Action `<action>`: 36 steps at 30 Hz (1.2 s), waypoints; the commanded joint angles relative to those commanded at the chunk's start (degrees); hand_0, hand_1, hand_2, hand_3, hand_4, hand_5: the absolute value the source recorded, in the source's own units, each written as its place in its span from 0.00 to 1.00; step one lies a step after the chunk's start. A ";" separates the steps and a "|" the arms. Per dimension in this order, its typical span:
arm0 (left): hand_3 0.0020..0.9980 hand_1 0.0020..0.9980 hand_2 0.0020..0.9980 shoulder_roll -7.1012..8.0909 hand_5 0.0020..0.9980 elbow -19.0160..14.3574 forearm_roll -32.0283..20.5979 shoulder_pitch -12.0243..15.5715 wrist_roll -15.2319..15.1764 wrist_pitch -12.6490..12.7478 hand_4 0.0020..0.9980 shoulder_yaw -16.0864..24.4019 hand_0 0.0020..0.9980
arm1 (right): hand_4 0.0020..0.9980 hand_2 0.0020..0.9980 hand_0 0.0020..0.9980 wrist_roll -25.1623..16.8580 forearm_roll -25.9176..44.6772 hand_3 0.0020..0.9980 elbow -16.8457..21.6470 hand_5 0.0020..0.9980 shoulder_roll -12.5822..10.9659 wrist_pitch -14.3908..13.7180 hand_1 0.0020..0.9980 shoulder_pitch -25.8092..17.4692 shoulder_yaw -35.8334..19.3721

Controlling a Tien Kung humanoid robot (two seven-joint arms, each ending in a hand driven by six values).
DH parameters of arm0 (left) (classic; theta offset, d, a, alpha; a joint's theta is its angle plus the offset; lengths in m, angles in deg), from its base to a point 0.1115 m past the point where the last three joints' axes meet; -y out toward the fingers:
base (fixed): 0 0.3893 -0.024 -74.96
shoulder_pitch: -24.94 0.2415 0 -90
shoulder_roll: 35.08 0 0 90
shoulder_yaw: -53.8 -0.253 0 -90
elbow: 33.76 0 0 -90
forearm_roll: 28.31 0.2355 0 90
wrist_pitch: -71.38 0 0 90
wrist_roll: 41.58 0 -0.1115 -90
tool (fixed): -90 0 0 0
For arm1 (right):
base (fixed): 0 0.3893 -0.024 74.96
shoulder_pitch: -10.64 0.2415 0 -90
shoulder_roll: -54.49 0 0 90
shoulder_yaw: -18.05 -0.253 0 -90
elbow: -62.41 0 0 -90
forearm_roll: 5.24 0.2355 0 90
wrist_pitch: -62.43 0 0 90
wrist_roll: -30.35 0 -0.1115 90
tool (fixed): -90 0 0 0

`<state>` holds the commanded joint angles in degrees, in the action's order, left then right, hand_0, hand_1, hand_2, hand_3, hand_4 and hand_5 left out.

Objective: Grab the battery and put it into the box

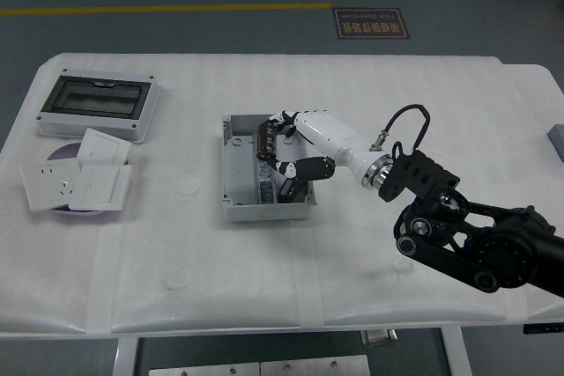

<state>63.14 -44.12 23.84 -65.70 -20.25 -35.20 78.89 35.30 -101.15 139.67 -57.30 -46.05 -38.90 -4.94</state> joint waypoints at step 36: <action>0.49 0.66 0.45 -0.11 0.00 0.04 2.60 0.10 1.93 -2.08 0.32 2.64 0.72 | 0.95 0.74 0.71 -1.26 1.96 0.80 -1.90 0.63 1.00 0.77 0.66 -0.10 0.12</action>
<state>63.03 -44.07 26.45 -65.60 -18.32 -37.29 81.54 34.05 -99.19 137.77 -56.31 -45.27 -38.99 -4.82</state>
